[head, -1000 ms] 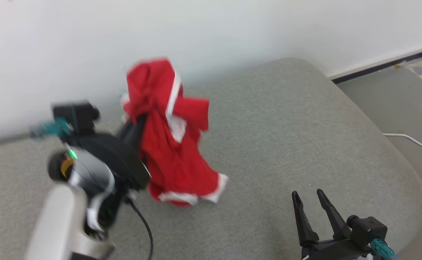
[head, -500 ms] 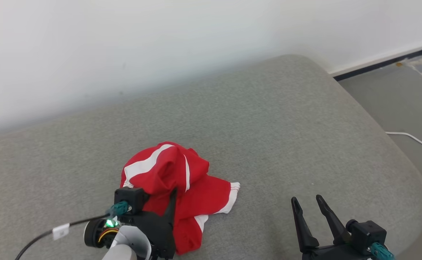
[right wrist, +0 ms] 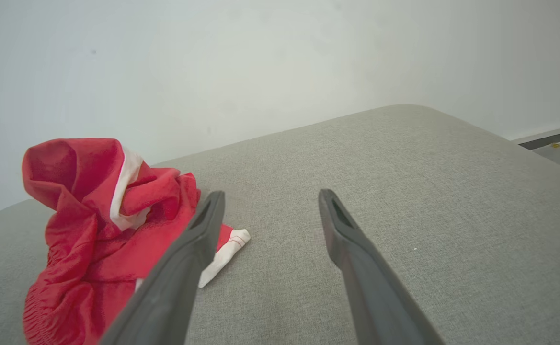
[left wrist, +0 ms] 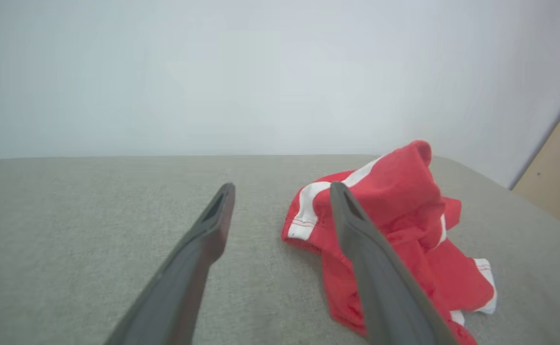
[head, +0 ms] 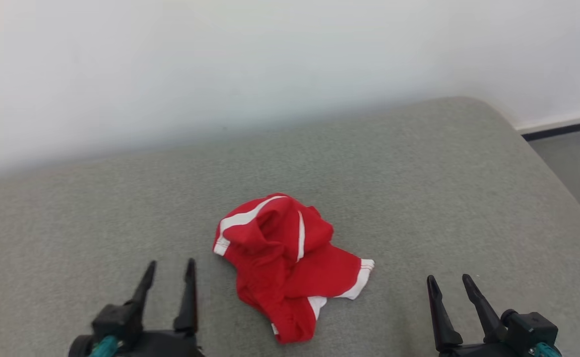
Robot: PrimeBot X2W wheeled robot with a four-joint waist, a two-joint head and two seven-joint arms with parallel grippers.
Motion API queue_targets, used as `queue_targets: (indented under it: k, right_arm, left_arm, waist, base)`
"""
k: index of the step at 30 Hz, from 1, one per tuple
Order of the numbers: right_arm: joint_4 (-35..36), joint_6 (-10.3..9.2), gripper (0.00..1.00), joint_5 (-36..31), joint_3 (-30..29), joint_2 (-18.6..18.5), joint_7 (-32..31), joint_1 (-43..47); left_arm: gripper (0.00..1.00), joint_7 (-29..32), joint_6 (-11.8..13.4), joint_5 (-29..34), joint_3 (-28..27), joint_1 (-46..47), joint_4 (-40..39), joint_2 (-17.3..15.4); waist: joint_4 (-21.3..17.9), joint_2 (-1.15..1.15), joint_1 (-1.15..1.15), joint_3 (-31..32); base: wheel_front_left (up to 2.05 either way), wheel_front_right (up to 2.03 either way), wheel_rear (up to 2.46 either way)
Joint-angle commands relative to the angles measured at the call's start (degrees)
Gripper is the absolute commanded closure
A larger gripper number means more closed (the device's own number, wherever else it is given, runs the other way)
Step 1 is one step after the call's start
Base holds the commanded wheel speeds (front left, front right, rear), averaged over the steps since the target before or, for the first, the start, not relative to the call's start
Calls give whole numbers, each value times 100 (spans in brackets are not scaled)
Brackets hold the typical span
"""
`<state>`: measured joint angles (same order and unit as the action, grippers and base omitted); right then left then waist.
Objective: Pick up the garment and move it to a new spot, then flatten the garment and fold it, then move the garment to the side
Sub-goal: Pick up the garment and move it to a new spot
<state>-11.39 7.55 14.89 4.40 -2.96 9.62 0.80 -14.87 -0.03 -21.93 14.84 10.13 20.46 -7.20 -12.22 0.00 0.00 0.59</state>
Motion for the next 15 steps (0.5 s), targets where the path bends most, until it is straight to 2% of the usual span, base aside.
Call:
queue_targets:
  k: [1,5,10,15]
  right_arm:
    - [37,-12,0,-44,-27,-46,29,57]
    - [84,-12,0,-39,-97,-131,63,78]
    - [10,-12,0,39,-124,-316,138,125]
    - [-104,-12,0,114,-25,-480,228,173]
  left_arm:
    - [0,-40,65,75,-194,-177,-249,-21]
    - [0,-34,175,308,-787,-664,-853,48]
    - [0,-35,9,510,-1228,-1079,-1044,148]
    - [0,-37,-145,745,-1477,-1374,-873,187]
  waist:
    - [334,0,0,85]
    - [603,0,0,129]
    - [873,0,0,221]
    - [1031,0,0,314]
  base:
    - [0,0,0]
    - [0,0,0]
    - [0,0,0]
    - [0,0,0]
